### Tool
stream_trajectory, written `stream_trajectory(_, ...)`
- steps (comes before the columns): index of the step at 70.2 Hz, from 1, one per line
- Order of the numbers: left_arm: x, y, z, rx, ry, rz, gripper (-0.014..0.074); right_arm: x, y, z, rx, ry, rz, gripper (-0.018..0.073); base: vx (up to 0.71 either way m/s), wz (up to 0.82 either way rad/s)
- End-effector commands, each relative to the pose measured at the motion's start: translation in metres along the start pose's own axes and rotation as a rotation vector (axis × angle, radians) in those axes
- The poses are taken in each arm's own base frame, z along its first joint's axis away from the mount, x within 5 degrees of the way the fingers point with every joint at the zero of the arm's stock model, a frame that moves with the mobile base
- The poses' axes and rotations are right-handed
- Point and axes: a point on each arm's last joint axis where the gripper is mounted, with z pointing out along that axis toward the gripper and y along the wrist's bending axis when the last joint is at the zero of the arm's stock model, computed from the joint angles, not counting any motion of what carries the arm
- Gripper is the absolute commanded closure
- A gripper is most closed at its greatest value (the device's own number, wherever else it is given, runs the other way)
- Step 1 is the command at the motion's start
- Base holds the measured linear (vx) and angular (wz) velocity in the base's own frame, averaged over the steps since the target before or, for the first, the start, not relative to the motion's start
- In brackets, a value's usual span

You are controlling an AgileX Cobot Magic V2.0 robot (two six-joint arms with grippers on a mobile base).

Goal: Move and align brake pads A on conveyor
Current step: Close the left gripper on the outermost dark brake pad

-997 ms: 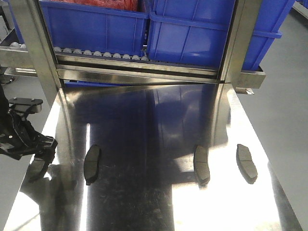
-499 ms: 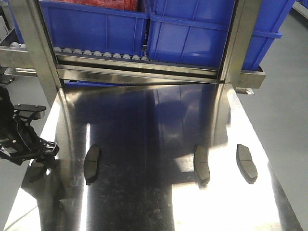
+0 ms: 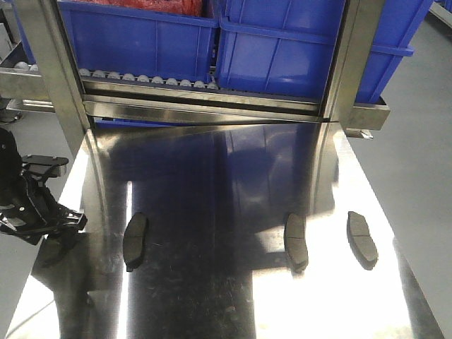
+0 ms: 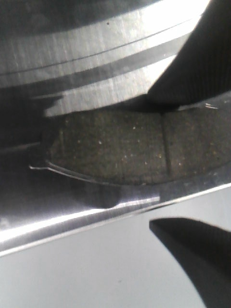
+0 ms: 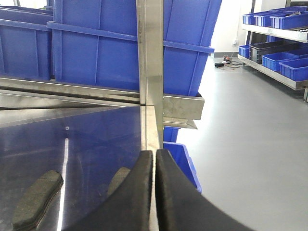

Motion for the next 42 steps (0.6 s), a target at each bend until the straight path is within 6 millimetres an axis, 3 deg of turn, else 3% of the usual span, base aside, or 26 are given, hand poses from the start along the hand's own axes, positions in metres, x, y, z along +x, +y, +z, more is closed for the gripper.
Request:
stream_trajectory(1,-0.0069,-0.0033,-0.0222,-0.011,-0.088,0.011,0.0225,-0.0016,0.0001,-0.0003,-0.001,-0.068,-0.017,0.0563,0.00,0.00)
stream_trajectory(25,-0.0058,-0.0043,-0.0259,-0.005,-0.091,0.008,0.0461,-0.0016,0.0001,-0.0003,-0.001,-0.068,-0.017,0.0563,0.00,0.00)
stream_trajectory(42,-0.0069,-0.0042,-0.0260,-0.007,-0.103,0.007,0.0514,-0.0016,0.0001,-0.0003,-0.001,-0.068,-0.017,0.0563,0.00,0.00)
